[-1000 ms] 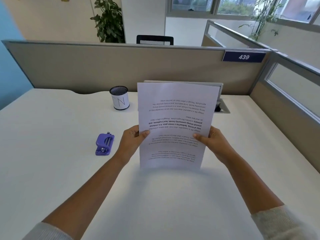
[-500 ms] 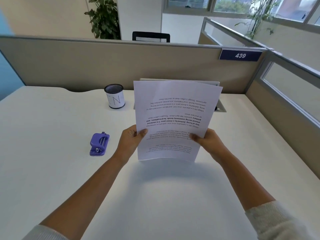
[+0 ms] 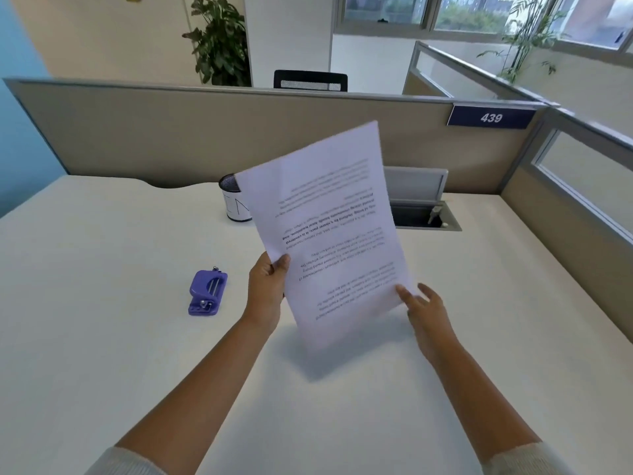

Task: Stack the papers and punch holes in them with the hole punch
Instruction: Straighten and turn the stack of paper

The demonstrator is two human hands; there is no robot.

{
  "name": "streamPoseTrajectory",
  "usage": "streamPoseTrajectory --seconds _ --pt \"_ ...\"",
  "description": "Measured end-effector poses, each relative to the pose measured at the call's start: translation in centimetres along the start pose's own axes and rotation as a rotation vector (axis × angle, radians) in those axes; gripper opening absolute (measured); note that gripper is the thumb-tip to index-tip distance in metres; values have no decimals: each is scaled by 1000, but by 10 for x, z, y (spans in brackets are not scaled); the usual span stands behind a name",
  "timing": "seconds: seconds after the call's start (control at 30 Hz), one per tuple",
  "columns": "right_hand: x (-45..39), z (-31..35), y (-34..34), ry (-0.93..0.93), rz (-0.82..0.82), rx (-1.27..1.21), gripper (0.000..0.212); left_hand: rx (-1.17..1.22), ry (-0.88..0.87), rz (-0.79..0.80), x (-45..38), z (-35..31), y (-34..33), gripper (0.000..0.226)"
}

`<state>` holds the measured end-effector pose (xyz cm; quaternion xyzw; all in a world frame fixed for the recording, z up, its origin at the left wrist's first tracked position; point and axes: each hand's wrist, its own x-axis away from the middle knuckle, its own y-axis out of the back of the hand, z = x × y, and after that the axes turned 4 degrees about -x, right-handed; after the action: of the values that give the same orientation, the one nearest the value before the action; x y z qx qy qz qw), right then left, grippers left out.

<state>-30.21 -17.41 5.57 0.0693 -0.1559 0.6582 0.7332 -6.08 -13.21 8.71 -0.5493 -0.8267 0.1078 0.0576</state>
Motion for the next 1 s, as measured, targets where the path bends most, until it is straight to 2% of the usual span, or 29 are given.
streamPoseTrajectory --seconds 0.07,0.13,0.2,0.27,0.37,0.47,0.67,0.73,0.9,0.93,1.0 --pt "7 -7 -10 -168 192 -309 66 103 11 -2 2 1 -4 29" --pt "12 -11 -20 -185 314 -423 41 140 25 20 3 4 -7 28" --pt "11 -7 -23 -51 313 -364 30 149 54 44 3 7 -3 27" --pt "9 3 -18 102 278 -223 30 128 78 60 -1 5 8 28" --pt "4 20 3 211 226 -15 29 157 102 55 -12 -6 35 28" --pt "2 35 27 245 272 46 27 145 108 64 -23 -19 61 22" --pt "0 49 44 304 296 167 18 -318 106 263 -26 -29 60 16" --pt "1 50 42 319 299 198 19 -296 88 262 -22 -31 50 17" --pt "-1 48 43 299 285 241 19 -327 50 234 -9 -21 43 57" --pt "-1 46 43 288 288 259 19 -313 52 237 -7 -18 44 59" --pt "-1 42 43 266 288 274 17 -341 67 250 -6 -14 45 41"
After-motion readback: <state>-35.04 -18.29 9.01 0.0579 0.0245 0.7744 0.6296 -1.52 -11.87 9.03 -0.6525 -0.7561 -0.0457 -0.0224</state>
